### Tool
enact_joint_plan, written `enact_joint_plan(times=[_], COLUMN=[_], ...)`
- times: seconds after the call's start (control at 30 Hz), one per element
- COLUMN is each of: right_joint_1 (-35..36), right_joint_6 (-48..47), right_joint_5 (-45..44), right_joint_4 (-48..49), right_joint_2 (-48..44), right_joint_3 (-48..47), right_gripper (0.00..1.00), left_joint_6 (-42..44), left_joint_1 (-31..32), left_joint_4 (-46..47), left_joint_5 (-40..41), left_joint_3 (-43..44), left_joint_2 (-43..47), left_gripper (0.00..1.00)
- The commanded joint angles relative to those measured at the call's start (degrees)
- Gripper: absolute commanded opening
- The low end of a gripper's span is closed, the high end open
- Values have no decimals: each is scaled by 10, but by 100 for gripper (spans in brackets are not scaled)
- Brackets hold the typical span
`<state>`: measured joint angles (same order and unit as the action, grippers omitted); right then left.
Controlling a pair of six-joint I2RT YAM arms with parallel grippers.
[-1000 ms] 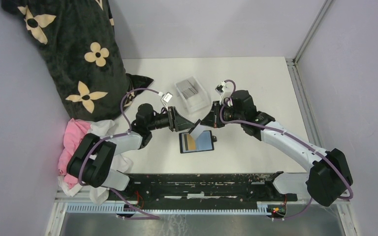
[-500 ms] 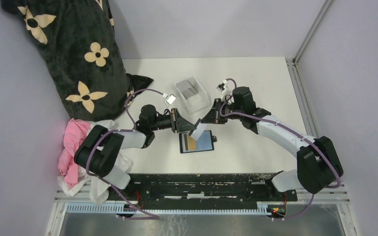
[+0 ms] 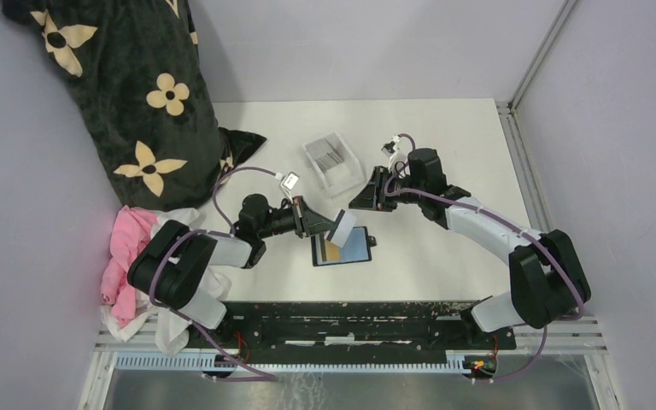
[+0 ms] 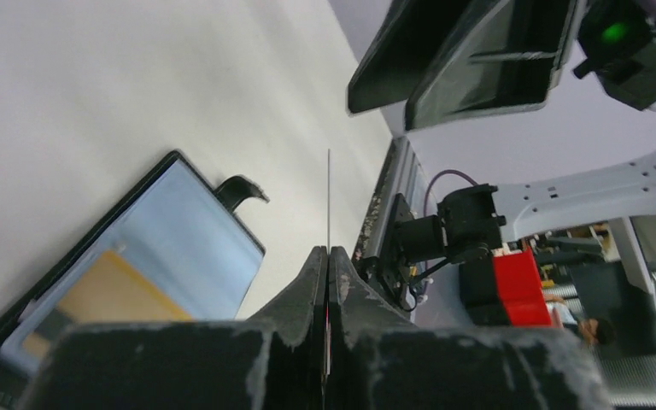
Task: Put the credit cards into the card holder
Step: Pick up the credit card from the storage box, then insert the credit card into the card holder.
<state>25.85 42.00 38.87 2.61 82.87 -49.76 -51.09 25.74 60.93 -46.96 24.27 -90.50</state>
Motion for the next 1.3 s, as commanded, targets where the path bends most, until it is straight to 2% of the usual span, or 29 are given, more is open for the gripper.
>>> enact_joint_plan(times=[0.0, 0.13, 0.33, 0.63, 0.8, 1.27], right_joint_1=[-3, -2, 9, 45, 47, 54], right_joint_6=[-23, -43, -68, -68, -71, -75], right_joint_5=[-42, -89, -163, -256, -283, -308], right_joint_4=[12, -9, -38, -44, -45, -43], right_joint_2=[-33, -54, -74, -57, -40, 9], right_joint_3=[-1, 12, 43, 79, 82, 76], right_gripper=[42, 43, 42, 27, 23, 21], left_joint_6=[26, -11, -30, -63, -64, -116], left_joint_1=[7, 32, 137, 235, 259, 292], left_joint_4=[-26, 2, 10, 46, 30, 28], left_joint_5=[138, 256, 441, 622, 670, 712], left_joint_3=[-56, -122, -154, -174, -167, -143], left_joint_2=[59, 88, 97, 76, 77, 21], left_gripper=[3, 3, 3, 3, 3, 3])
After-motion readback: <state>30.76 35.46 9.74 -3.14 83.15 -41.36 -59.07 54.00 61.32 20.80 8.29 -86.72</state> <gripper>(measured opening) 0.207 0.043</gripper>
